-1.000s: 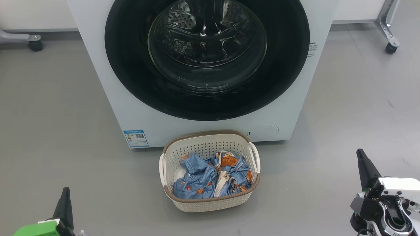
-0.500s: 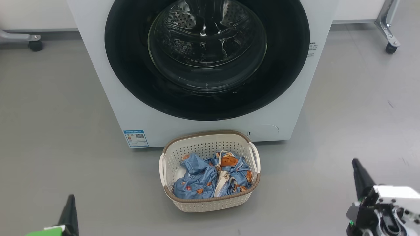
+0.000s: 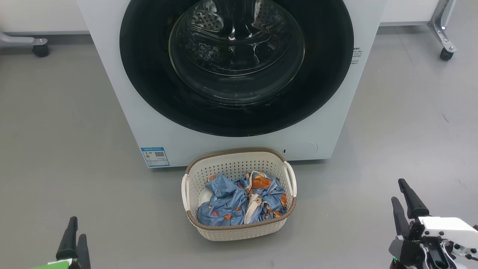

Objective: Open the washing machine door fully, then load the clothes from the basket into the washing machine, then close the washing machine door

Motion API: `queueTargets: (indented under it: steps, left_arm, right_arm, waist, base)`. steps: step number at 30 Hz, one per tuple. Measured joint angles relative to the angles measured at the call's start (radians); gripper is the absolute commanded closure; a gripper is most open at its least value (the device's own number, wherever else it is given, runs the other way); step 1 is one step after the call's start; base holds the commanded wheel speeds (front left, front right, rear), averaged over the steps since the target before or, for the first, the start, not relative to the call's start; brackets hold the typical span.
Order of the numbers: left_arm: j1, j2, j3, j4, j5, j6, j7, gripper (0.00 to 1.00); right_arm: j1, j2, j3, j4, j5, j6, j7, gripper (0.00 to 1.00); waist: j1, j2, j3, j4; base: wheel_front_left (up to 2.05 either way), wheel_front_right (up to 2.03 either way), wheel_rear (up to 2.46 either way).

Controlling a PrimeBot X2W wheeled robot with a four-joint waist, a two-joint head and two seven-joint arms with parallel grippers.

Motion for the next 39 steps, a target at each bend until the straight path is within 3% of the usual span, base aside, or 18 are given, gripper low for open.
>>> queueTargets:
  steps: [19, 39]
  left_arm:
    - [-0.006, 0.016, -0.004, -0.078, 0.072, -0.007, -0.063, 0.0]
    - [-0.009, 0.123, -0.077, -0.146, 0.328, -0.017, -0.15, 0.0]
  right_arm:
    - [-0.048, -0.006, 0.047, -0.062, -0.088, 0.003, -0.043, 0.0]
    - [-0.106, -0.1, 0.178, -0.07, -0.409, 0.017, -0.111, 0.0]
  waist:
    - [0.0, 0.0001, 0.011, -0.006]
    - [0.0, 0.0, 0.021, -0.013]
  base:
    - [0.0, 0.0, 0.0]
    - [0.0, 0.0, 0.0]
